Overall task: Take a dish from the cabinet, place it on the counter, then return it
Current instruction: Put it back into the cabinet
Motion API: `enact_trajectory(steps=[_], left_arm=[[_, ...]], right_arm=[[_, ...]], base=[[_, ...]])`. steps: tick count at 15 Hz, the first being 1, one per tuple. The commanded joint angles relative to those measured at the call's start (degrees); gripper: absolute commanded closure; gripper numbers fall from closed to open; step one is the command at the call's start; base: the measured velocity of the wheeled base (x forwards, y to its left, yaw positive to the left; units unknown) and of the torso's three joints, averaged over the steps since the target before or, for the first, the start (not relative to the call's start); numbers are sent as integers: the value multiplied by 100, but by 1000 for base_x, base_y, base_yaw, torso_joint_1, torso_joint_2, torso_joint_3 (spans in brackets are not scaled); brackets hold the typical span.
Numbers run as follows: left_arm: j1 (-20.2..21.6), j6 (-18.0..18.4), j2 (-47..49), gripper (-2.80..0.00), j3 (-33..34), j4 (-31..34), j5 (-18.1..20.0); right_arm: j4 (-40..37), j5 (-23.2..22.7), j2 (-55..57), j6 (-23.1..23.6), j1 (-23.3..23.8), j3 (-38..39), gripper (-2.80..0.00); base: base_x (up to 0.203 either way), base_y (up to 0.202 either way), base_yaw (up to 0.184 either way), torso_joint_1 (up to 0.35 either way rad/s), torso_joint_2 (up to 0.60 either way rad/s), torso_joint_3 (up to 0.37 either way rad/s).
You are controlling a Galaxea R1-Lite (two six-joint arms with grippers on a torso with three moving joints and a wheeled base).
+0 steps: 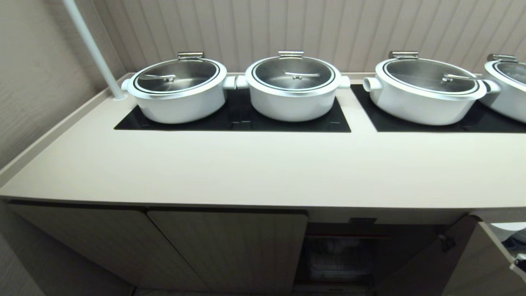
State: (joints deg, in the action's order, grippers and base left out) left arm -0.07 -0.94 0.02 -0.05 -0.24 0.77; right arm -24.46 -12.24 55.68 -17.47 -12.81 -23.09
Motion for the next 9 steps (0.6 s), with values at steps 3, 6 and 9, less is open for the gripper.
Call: enact_trajectory(steps=[3, 6, 9], left_arm=[[-1, -3, -2, 0, 4, -2, 2], [-1, -3, -2, 0, 5, -2, 2], [-1, -3, -2, 0, 5, -2, 2]], right_arm=[[-15, -7, -5, -11, -2, 16, 0], [-15, -7, -5, -11, -2, 17, 0], [-15, -7, -5, -11, -2, 24, 0]], base=[[0, 0, 0, -137, 320, 171], [0, 0, 0, -148, 323, 171], [0, 0, 0, -158, 341, 181]])
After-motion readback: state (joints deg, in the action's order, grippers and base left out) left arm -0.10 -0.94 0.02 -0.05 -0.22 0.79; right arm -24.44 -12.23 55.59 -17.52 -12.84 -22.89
